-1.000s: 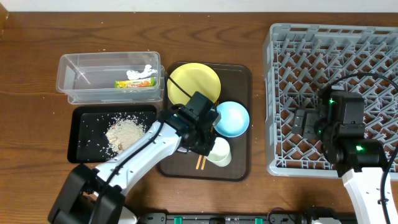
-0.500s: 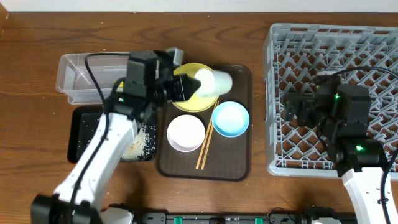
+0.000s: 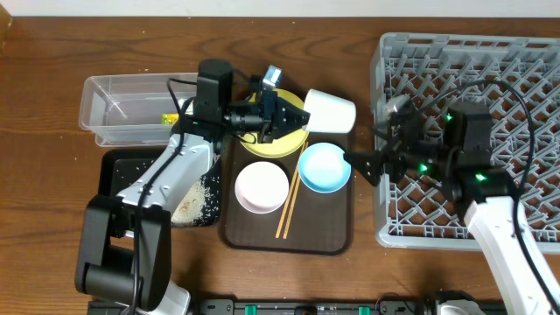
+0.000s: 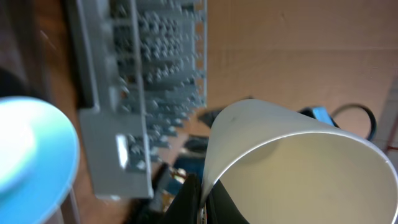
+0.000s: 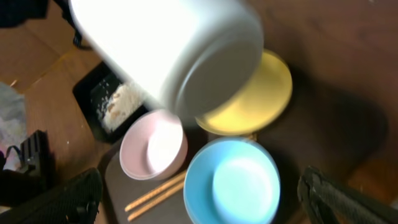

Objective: Sort waste into correct bins and load items into the dishwasher rack
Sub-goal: 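Hand the cup from left gripper to right gripper above the tray, then carry cup with right gripper into the dishwasher rack and release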

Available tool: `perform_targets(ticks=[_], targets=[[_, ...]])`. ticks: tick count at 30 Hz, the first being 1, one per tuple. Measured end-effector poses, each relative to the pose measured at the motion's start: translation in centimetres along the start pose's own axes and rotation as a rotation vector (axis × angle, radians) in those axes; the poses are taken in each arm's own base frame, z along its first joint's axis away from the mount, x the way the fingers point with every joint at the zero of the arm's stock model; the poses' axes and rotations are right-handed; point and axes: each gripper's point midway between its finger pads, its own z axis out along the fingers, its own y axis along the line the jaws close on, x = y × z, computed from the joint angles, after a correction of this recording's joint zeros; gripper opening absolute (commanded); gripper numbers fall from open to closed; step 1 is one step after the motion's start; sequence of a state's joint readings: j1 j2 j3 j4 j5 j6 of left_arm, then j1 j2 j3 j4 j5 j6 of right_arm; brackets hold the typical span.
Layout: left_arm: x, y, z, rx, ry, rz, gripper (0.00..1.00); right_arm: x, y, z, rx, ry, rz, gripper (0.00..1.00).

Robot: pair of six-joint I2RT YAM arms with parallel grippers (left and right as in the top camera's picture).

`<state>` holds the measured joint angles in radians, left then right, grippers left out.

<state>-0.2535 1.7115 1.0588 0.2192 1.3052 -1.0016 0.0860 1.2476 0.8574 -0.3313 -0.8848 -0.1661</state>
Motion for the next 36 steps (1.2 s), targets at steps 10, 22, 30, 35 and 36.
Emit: perform_targets(ticks=[10, 22, 30, 35, 36], targets=[[2.2, -0.9, 0.9, 0.041, 0.11, -0.062, 0.06, -3.9, 1.6, 0.7, -0.163, -0.157, -0.212, 0.99], [3.0, -1.3, 1.0, 0.057, 0.153, -0.08, 0.06, -4.1, 3.7, 0.2, -0.289, -0.181, -0.247, 0.75], [3.1, -1.4, 1.0, 0.06, 0.163, -0.088, 0.06, -4.1, 3.7, 0.2, -0.287, -0.18, -0.247, 0.66], [3.2, -1.4, 1.0, 0.062, 0.167, -0.088, 0.06, -4.1, 3.7, 0.2, -0.287, -0.179, -0.243, 0.63], [3.2, -1.4, 1.0, 0.062, 0.167, -0.088, 0.06, -4.1, 3.7, 0.2, -0.287, -0.179, -0.242, 0.61]])
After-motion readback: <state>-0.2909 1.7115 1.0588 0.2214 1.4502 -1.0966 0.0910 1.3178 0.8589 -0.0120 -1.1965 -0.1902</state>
